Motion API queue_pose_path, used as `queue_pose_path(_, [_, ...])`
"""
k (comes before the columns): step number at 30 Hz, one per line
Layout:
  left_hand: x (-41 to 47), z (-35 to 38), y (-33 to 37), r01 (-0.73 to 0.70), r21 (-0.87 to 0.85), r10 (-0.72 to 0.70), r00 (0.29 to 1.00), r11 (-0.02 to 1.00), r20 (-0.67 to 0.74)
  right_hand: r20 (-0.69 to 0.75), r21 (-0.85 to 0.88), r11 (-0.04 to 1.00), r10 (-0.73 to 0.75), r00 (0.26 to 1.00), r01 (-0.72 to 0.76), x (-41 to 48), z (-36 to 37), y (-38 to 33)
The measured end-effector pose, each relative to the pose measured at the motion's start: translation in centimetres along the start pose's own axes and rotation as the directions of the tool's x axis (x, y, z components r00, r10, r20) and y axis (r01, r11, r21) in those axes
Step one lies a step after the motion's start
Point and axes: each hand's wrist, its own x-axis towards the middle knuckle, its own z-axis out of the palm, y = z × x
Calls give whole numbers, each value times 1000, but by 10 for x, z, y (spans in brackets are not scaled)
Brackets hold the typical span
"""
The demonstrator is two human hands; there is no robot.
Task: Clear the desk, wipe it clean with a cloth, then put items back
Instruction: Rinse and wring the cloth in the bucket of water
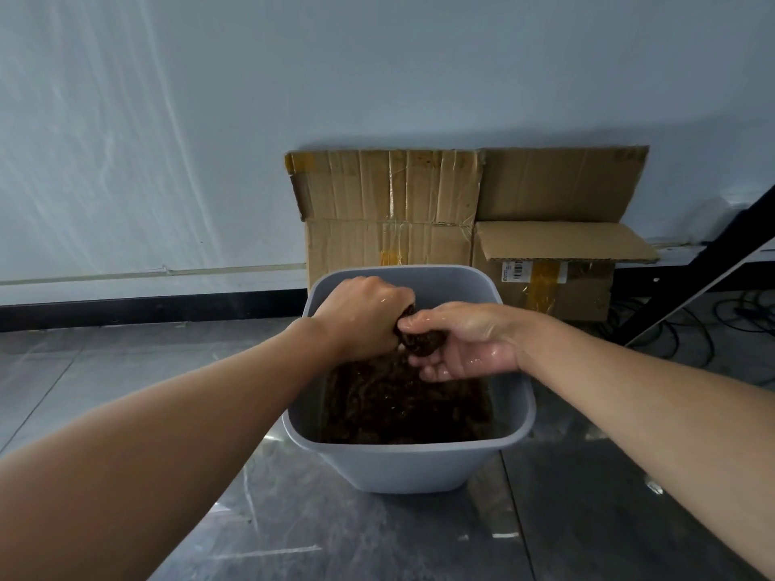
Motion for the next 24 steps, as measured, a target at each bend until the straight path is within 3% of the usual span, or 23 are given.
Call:
queue_pose_path(2, [0, -1, 0, -121, -2, 121, 991, 993, -54, 103, 28, 997, 75, 992, -78, 0, 4, 4])
queue_pose_path(4, [2, -6, -1, -181, 63, 182, 983, 981, -18, 134, -54, 992, 118, 984, -112, 3, 11, 5])
queue_pose_path(7, [4, -5, 0, -148, 166, 134, 986, 975, 96, -68, -402, 913, 51, 996, -74, 7, 21, 1])
queue_pose_path(9, [5, -2, 7, -66, 149, 44, 989, 987, 143, -206, -702, 706, -76, 976, -93, 8, 24, -3])
queue_pose_path(12, [9, 3, 14, 112, 1, -110, 975, 994, 195, -224, -927, 350, -215, 951, -139, 5, 25, -7])
queue_pose_path(16, [15, 5, 14, 301, -155, -237, 913, 941, 331, -149, -964, -145, -401, 904, -223, 0, 30, -8])
queue_pose_path(18, [16, 1, 14, 419, -240, -266, 833, 876, 485, -92, -909, -307, -513, 853, -283, 3, 30, -4])
queue_pose_path(20, [17, -3, 14, 510, -306, -255, 760, 804, 597, -51, -901, -324, -581, 812, -288, 8, 28, 0])
queue_pose_path(21, [17, -5, 14, 517, -322, -251, 759, 793, 601, -57, -913, -297, -585, 809, -278, 8, 27, 1])
queue_pose_path(23, [16, -5, 15, 464, -310, -259, 812, 830, 523, -128, -958, -155, -526, 841, -243, 8, 25, -2])
queue_pose_path(24, [16, -4, 15, 410, -276, -262, 856, 869, 446, -187, -975, -19, -454, 871, -220, 10, 24, -5])
